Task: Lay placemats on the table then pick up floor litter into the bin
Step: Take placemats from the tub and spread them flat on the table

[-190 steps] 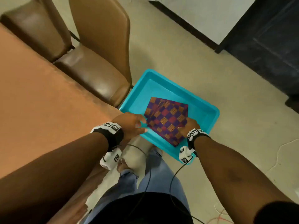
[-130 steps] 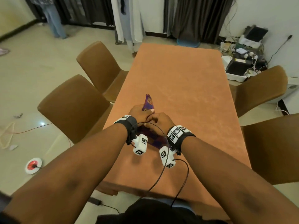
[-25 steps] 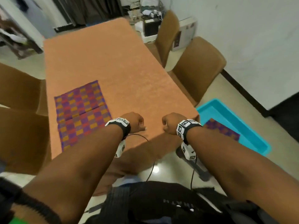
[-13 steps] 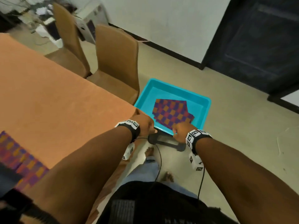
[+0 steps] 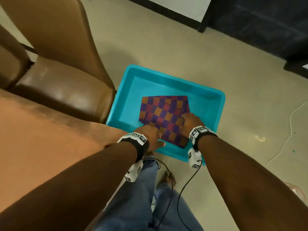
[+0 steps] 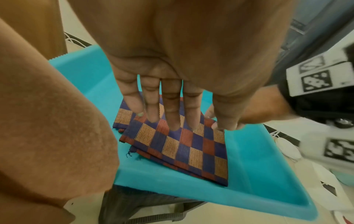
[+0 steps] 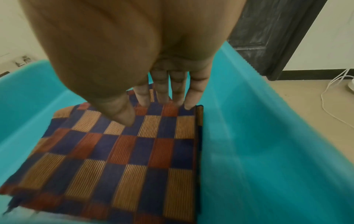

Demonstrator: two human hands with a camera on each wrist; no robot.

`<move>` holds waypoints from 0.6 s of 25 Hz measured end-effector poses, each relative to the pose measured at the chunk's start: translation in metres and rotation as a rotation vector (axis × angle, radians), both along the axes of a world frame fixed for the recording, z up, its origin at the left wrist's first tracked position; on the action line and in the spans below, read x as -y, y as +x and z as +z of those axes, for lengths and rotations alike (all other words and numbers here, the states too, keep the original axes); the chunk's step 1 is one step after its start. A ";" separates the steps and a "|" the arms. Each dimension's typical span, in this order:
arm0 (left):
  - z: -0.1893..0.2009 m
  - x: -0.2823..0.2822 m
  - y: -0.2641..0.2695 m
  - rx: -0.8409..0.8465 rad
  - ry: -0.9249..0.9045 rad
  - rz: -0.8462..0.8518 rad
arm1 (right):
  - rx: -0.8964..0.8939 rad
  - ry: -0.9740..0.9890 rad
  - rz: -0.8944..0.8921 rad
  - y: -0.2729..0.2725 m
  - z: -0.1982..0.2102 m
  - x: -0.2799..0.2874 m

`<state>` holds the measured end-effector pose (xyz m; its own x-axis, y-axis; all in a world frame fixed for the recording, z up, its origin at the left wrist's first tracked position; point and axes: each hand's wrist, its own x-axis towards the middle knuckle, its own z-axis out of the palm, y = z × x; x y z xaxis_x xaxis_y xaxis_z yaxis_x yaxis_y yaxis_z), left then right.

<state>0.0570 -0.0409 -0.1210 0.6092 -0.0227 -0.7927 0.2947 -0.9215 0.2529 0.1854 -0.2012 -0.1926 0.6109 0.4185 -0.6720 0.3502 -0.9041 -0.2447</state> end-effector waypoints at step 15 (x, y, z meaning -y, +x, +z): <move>0.034 -0.043 -0.023 0.055 -0.044 0.373 | -0.242 0.336 -0.353 -0.021 0.083 -0.030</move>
<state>0.0337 0.0019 -0.0873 0.6240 0.1753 -0.7615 0.5928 -0.7412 0.3151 0.1645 -0.1711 -0.1100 0.5975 0.4322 -0.6755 -0.0624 -0.8148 -0.5764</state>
